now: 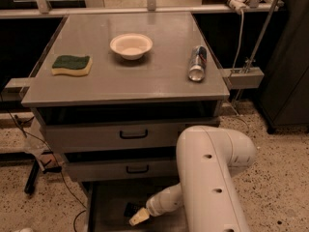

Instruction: Pick rxbar chocolate from bottom drawer and place on counter

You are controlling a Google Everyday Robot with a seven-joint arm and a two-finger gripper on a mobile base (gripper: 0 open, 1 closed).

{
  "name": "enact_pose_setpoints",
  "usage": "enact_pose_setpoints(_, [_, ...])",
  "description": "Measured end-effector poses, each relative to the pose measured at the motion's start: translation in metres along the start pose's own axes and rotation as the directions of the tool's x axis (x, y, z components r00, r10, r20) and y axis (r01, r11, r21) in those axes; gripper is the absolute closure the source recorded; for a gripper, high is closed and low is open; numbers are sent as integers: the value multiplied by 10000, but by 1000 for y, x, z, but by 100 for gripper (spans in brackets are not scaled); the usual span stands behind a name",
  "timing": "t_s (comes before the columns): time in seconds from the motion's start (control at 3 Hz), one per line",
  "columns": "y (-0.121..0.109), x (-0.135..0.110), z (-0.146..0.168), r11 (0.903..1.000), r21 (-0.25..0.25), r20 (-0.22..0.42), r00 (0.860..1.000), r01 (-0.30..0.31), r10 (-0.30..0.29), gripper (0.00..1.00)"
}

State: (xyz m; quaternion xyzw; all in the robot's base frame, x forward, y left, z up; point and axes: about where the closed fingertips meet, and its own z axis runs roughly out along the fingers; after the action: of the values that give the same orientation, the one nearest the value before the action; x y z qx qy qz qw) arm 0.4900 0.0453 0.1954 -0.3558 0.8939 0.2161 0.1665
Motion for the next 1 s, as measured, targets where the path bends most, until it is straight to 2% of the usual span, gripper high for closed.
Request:
enact_pose_setpoints(0.33, [4, 4, 16, 9997, 149, -264, 9995, 195, -191, 0])
enact_pose_setpoints(1.0, [9, -1, 46, 9982, 393, -156, 9989, 443, -438, 0])
